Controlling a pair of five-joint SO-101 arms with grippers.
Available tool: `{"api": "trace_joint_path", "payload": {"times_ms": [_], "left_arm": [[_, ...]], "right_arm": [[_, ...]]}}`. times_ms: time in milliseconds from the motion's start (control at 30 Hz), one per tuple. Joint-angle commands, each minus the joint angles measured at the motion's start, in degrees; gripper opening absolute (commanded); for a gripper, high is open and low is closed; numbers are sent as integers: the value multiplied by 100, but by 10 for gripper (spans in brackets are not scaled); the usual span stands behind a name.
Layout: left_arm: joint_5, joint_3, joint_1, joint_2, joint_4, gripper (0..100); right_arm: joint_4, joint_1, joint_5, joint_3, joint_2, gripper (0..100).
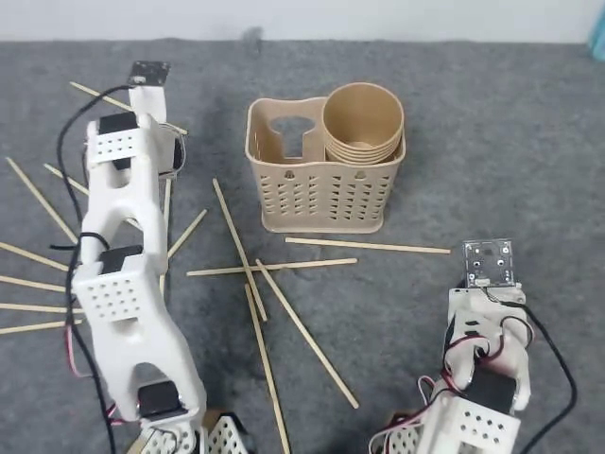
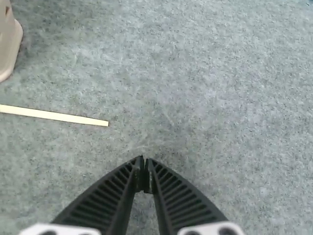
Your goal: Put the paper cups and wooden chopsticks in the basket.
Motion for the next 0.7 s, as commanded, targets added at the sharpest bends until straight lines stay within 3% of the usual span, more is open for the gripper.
{"api": "trace_joint_path", "payload": {"times_ms": [0, 100, 233, 467, 667], "left_arm": [[0, -286, 53, 149, -273, 24], [9, -611, 53, 492, -220, 24], [9, -1464, 53, 870, 448, 27], [35, -2800, 9, 1670, 1143, 188], [44, -3679, 18, 2268, 1609, 195]], "right_arm": [[40, -4, 105, 105, -4, 8], [40, -4, 105, 105, -4, 8], [31, -4, 105, 105, -4, 8], [31, -4, 105, 105, -4, 8], [31, -4, 105, 105, -4, 8]]}}
